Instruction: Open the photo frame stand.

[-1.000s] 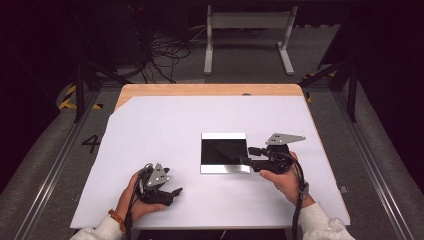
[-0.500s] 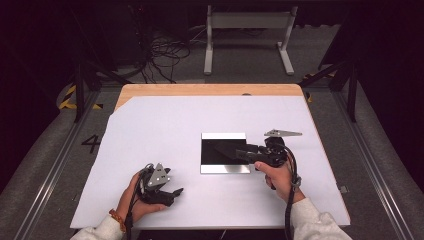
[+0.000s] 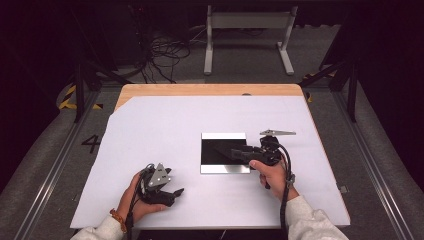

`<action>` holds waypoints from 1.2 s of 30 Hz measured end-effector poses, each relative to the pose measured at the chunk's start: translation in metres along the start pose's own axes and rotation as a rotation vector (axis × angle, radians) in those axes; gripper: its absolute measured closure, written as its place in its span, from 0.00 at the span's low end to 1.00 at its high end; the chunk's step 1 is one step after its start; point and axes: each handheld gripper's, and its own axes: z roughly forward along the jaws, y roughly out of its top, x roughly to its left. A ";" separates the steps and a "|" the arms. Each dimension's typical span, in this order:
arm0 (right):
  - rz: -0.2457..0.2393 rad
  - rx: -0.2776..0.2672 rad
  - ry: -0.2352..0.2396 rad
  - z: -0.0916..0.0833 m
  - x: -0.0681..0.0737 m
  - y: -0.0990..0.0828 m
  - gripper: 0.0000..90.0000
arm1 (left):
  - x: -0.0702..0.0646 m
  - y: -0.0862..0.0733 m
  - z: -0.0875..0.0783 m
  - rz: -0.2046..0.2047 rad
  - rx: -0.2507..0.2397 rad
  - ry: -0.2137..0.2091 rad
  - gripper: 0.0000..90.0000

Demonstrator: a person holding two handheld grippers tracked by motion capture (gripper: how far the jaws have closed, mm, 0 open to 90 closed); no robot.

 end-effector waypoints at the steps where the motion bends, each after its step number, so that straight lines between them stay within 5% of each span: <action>1: 0.005 0.000 0.006 0.001 0.000 -0.001 0.46 | 0.000 0.000 0.000 0.002 -0.002 -0.002 0.23; 13: 0.006 0.006 0.016 0.003 0.000 -0.004 0.51 | -0.002 0.002 0.002 0.000 -0.007 -0.017 0.23; 26: -0.026 0.016 0.009 0.002 0.001 -0.006 0.53 | 0.005 0.024 0.009 -0.034 -0.079 -0.061 0.22; 36: -0.085 0.004 0.003 -0.002 0.006 -0.008 0.55 | 0.012 0.048 0.030 -0.088 -0.115 -0.147 0.20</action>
